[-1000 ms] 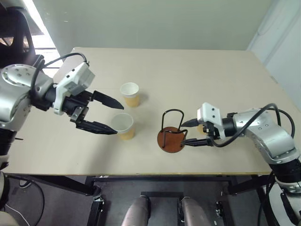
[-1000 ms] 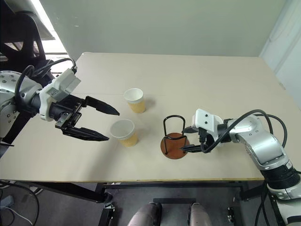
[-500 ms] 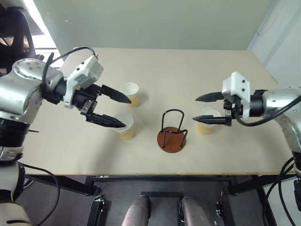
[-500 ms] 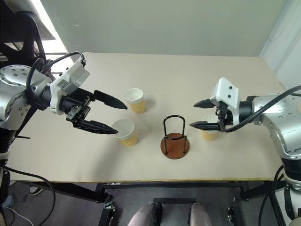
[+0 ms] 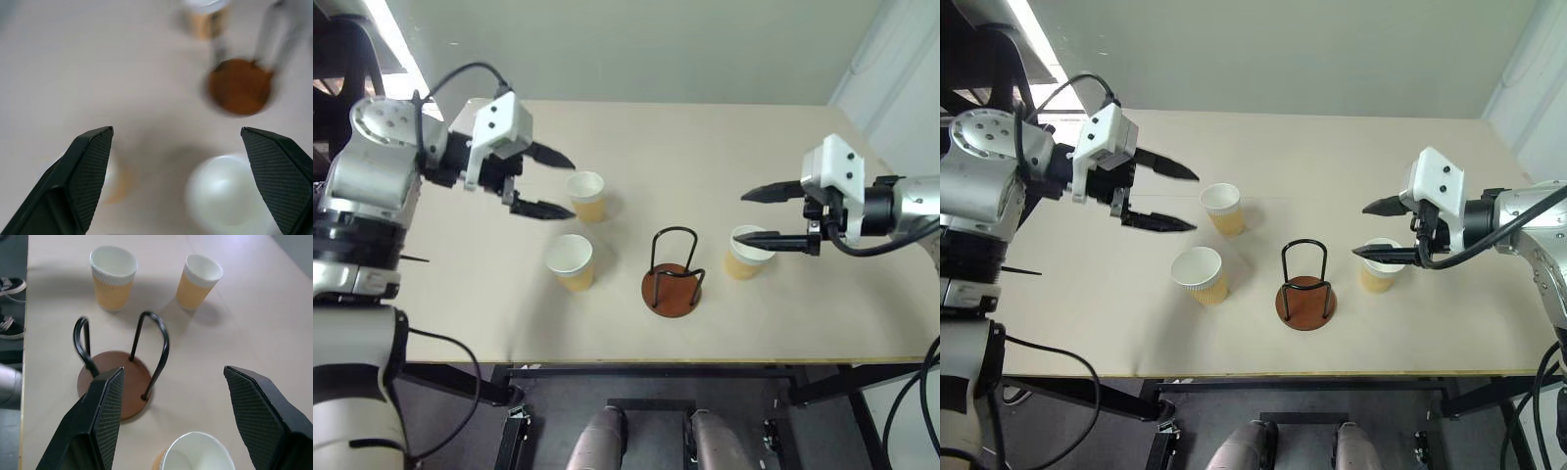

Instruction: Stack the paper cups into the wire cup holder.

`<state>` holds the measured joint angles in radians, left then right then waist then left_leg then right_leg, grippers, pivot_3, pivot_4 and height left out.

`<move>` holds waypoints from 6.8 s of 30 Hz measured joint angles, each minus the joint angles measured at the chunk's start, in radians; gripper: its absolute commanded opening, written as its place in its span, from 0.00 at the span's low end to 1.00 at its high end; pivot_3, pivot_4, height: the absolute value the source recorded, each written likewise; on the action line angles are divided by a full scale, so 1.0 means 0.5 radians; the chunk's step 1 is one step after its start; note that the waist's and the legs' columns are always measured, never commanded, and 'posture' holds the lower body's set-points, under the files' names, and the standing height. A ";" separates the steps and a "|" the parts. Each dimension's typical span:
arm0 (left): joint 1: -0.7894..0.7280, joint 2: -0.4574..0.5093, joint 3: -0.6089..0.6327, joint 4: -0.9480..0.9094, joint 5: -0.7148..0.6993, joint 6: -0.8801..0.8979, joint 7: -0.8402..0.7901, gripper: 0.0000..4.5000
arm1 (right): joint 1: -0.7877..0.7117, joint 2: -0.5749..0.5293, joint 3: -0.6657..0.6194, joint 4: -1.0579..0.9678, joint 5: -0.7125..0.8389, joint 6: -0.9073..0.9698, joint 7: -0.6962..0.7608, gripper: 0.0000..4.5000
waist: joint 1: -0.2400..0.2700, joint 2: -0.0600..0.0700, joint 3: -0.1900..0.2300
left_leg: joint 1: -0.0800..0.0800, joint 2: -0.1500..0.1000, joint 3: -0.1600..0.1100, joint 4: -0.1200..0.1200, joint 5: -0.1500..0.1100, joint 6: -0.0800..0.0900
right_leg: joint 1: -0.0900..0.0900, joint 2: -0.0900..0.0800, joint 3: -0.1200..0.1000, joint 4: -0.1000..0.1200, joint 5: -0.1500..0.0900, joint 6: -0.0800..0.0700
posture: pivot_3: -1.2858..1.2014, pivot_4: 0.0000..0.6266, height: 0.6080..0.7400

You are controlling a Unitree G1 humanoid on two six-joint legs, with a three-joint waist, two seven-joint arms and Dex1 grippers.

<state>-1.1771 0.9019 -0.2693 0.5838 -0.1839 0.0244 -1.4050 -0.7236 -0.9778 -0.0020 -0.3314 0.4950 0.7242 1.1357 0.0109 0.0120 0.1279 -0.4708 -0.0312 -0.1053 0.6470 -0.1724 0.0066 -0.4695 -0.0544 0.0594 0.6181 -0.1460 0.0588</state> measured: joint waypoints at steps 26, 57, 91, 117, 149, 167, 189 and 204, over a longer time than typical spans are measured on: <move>-0.238 -0.324 -0.194 0.947 0.991 -1.054 0.367 1.00 | -0.240 -0.013 -0.005 0.051 0.143 0.048 0.010 0.72 | 0.007 0.000 0.000 | -0.010 -0.005 0.001 0.006 -0.001 0.010 | -0.002 -0.005 -0.001 -0.009 0.008 0.017 | 0.52 0.24 1.00; -0.343 -0.568 -0.332 1.238 1.373 -1.052 0.903 1.00 | -0.210 -0.094 -0.022 0.009 0.196 0.118 -0.034 0.72 | 0.007 0.000 0.000 | -0.012 -0.015 0.006 0.023 0.002 0.015 | -0.002 -0.006 -0.001 -0.002 0.017 0.028 | 0.52 0.24 1.00; -0.407 -0.668 -0.409 1.408 1.499 -1.089 0.679 0.00 | -0.147 -0.170 -0.049 0.089 0.172 0.047 -0.011 0.73 | 0.016 -0.002 0.001 | -0.017 -0.017 0.008 0.032 0.002 0.017 | -0.005 0.002 -0.004 0.003 0.018 0.032 | 0.52 0.24 1.00; -1.063 -0.547 -0.834 0.931 0.146 -0.787 -0.357 0.00 | 0.031 -0.499 -0.134 0.242 0.175 -0.058 0.405 0.73 | 0.022 -0.001 0.003 | -0.044 -0.015 0.020 0.041 -0.013 0.031 | -0.020 -0.007 0.003 -0.013 0.017 0.049 | 0.52 0.24 1.00; -1.048 -0.087 -1.768 -0.343 -1.075 -0.364 -0.360 0.00 | 0.045 -0.727 -0.142 0.221 0.282 0.168 0.611 0.73 | 0.024 0.007 0.003 | -0.039 -0.014 0.005 0.063 -0.019 0.030 | 0.002 -0.010 0.003 -0.015 0.016 0.052 | 0.52 0.24 1.00; -0.984 -0.175 -1.853 -0.218 -0.928 -0.530 -0.360 0.00 | 0.027 -0.716 -0.142 0.187 0.283 0.181 0.577 0.73 | 0.030 0.008 0.003 | -0.039 -0.016 0.004 0.065 -0.022 0.031 | 0.003 -0.011 0.001 -0.015 0.013 0.055 | 0.52 0.24 1.00; -0.928 -0.305 -1.847 -0.114 -0.828 -0.620 -0.360 0.20 | 0.047 -0.716 -0.142 0.177 0.283 0.179 0.560 0.73 | 0.033 0.008 0.003 | -0.039 -0.016 0.007 0.066 -0.028 0.033 | 0.004 -0.011 0.000 -0.015 0.010 0.058 | 0.52 0.24 1.00; -0.893 -0.336 -1.753 -0.127 -0.750 -0.622 -0.360 1.00 | 0.062 -0.716 -0.142 0.173 0.283 0.166 0.547 0.73 | 0.034 0.008 0.003 | -0.039 -0.015 0.006 0.067 -0.029 0.034 | 0.004 -0.013 0.003 -0.016 0.010 0.058 | 0.52 0.24 1.00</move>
<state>-1.6235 0.7338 -1.1457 0.5203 -0.5591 -0.2869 -1.5852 -0.6926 -1.3356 -0.0730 -0.2448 0.6363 0.8070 1.4094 0.0279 0.0159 0.1294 -0.4904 -0.0386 -0.1023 0.6805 -0.1869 0.0234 -0.4673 -0.0607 0.0607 0.6103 -0.1409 0.0878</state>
